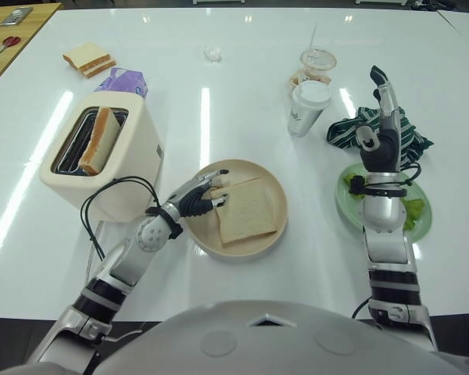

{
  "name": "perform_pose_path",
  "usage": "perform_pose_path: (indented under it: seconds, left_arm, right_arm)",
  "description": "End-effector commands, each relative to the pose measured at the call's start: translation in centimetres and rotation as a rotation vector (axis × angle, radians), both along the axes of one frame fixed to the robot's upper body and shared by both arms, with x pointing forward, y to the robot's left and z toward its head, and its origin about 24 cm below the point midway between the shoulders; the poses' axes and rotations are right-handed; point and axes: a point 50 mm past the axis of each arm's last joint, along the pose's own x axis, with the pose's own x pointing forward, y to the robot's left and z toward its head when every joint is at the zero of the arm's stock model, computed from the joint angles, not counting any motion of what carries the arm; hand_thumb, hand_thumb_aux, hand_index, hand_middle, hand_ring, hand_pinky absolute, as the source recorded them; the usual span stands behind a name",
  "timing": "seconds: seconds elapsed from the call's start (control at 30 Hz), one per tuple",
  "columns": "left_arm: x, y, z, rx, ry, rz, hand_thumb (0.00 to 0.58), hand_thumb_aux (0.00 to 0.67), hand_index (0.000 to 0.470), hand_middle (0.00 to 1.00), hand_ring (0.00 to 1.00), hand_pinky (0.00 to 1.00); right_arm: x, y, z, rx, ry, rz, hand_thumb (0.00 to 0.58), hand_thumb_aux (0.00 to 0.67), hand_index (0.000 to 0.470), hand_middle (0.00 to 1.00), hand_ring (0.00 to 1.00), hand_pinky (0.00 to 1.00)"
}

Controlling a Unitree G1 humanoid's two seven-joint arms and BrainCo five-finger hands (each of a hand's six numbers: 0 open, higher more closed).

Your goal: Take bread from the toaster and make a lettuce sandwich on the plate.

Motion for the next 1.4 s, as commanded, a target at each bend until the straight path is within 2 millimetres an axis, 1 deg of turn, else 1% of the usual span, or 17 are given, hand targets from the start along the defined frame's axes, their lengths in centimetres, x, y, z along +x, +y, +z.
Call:
perform_pose_path:
  seconds: [0.03,0.17,0.37,0.5,0.53,0.57,0.6,0.7,0.8,0.9,1.07,1.13,1.17,1.2,1.3,1.37,1.4]
  left_arm:
    - [0.0,0.0,0.2,0.077,-0.066,0.001,0.0,0.0,0.0,0.0,0.0,0.0]
    - [0.4,0.0,1.3,0.081,-0.148,0.02,0.0,0.0,0.0,0.0,0.0,0.0]
    - [0.7,-0.6,5.4,0.002,-0.394,0.065,0.0,0.0,0.0,0.0,0.0,0.0]
    - [0.5,-0.9,9.2,-0.21,-0.572,0.106,0.0,0.0,0.0,0.0,0.0,0.0]
    - [0.3,-0.9,10.0,-0.279,-0.605,0.121,0.0,0.0,0.0,0.0,0.0,0.0]
    - [0.1,-0.8,10.7,-0.341,-0.631,0.126,0.0,0.0,0.0,0.0,0.0,0.0]
    - [-0.1,-0.7,11.1,-0.38,-0.653,0.131,0.0,0.0,0.0,0.0,0.0,0.0]
    - [-0.3,0.1,11.8,-0.448,-0.695,0.187,0.0,0.0,0.0,0.0,0.0,0.0]
    - [-0.3,0.9,11.9,-0.46,-0.709,0.22,0.0,0.0,0.0,0.0,0.0,0.0]
    - [-0.2,1.1,11.6,-0.445,-0.709,0.23,0.0,0.0,0.0,0.0,0.0,0.0]
    - [-0.1,1.0,10.8,-0.389,-0.676,0.213,0.0,0.0,0.0,0.0,0.0,0.0]
    - [0.0,0.9,10.3,-0.343,-0.661,0.2,0.0,0.0,0.0,0.0,0.0,0.0]
    - [0.0,0.8,10.2,-0.336,-0.656,0.198,0.0,0.0,0.0,0.0,0.0,0.0]
    - [0.0,0.9,10.2,-0.333,-0.653,0.198,0.0,0.0,0.0,0.0,0.0,0.0]
    - [0.0,0.9,10.1,-0.329,-0.649,0.199,0.0,0.0,0.0,0.0,0.0,0.0]
    - [0.0,1.0,10.0,-0.326,-0.646,0.199,0.0,0.0,0.0,0.0,0.0,0.0]
    - [0.1,1.0,10.0,-0.324,-0.644,0.199,0.0,0.0,0.0,0.0,0.0,0.0]
  right_arm:
    - [-0.1,-0.3,0.2,-0.021,0.001,-0.002,0.0,0.0,0.0,0.0,0.0,0.0]
    - [-0.1,-0.3,0.1,-0.025,0.005,-0.002,0.0,0.0,0.0,0.0,0.0,0.0]
    - [-0.2,-1.3,0.4,-0.052,-0.001,-0.026,0.0,0.0,0.0,0.0,0.0,0.0]
    - [-0.8,-4.0,0.4,-0.305,-0.013,-0.053,0.0,0.0,0.0,0.0,0.0,0.0]
    - [-1.1,-5.4,0.1,-0.401,-0.011,-0.086,0.175,0.11,0.077,0.0,0.0,0.0]
    - [-1.5,-6.7,-0.2,-0.485,-0.008,-0.12,0.136,0.084,0.059,0.0,0.0,0.0]
    - [-1.9,-8.2,-0.7,-0.564,0.019,-0.151,0.0,0.0,0.0,0.0,0.0,0.0]
    - [-2.7,-11.3,-2.8,-0.742,0.134,-0.177,0.0,0.0,0.0,0.0,0.0,0.0]
    - [-3.1,-13.1,-4.8,-0.944,0.228,-0.163,0.0,0.0,0.0,0.0,0.0,0.0]
    - [-3.8,-14.4,-7.3,-1.132,0.337,-0.12,0.0,0.0,0.0,0.0,0.0,0.0]
    - [-4.3,-15.0,-9.0,-1.201,0.37,-0.089,0.0,0.0,0.0,0.0,0.0,0.0]
    - [-4.4,-14.9,-9.5,-1.221,0.372,-0.072,0.049,0.029,0.02,0.0,0.0,0.0]
    - [-4.5,-14.9,-9.6,-1.228,0.372,-0.066,0.124,0.076,0.053,0.0,0.0,0.0]
    - [-4.5,-15.0,-9.7,-1.23,0.371,-0.063,0.132,0.081,0.057,0.0,0.0,0.0]
    - [-4.4,-15.0,-9.7,-1.23,0.364,-0.059,0.212,0.137,0.096,0.0,0.0,0.0]
    - [-4.3,-14.9,-9.7,-1.228,0.359,-0.056,0.34,0.239,0.168,0.0,0.0,0.0]
    - [-4.2,-14.8,-9.7,-1.225,0.358,-0.053,0.443,0.344,0.241,0.0,0.0,0.0]
